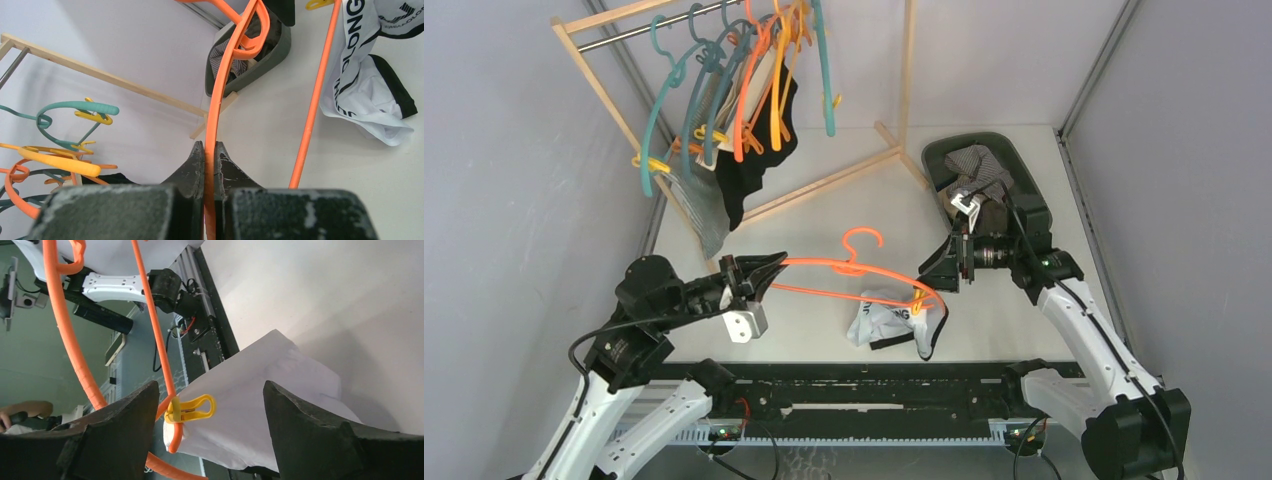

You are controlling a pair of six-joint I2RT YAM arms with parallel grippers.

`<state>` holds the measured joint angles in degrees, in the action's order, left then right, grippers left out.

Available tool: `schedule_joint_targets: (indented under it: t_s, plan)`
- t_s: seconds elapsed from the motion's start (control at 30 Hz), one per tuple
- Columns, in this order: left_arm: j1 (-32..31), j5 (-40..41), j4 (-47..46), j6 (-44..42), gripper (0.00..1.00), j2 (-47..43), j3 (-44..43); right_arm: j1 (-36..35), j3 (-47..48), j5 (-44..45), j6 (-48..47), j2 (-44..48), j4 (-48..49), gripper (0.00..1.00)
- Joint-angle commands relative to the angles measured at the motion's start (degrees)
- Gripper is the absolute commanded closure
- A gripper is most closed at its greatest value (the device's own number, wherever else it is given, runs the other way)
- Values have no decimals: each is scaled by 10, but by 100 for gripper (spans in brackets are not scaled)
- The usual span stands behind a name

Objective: Remove the underwear clipped to the hanger
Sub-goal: Remove the underwear from the hanger.

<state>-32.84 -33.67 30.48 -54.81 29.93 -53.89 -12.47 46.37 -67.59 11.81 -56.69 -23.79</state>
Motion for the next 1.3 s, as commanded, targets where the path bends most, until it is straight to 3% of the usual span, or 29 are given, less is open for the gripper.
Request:
schedule_joint_targets:
  t_s: [0.0, 0.73, 0.93, 1.27]
  plan:
    - [3, 8, -55, -17, 100, -7, 14, -1, -8, -55, 37, 13, 69, 26]
    - [2, 18, -93, -114, 100, -9, 52, 2, -92, -58, 155, 22, 201, 41]
    - [2, 45, -110, -132, 100, -16, 70, 3, -101, -61, 166, 26, 213, 49]
    - [2, 42, -115, -143, 100, -23, 77, 11, -120, -38, 177, 19, 231, 50]
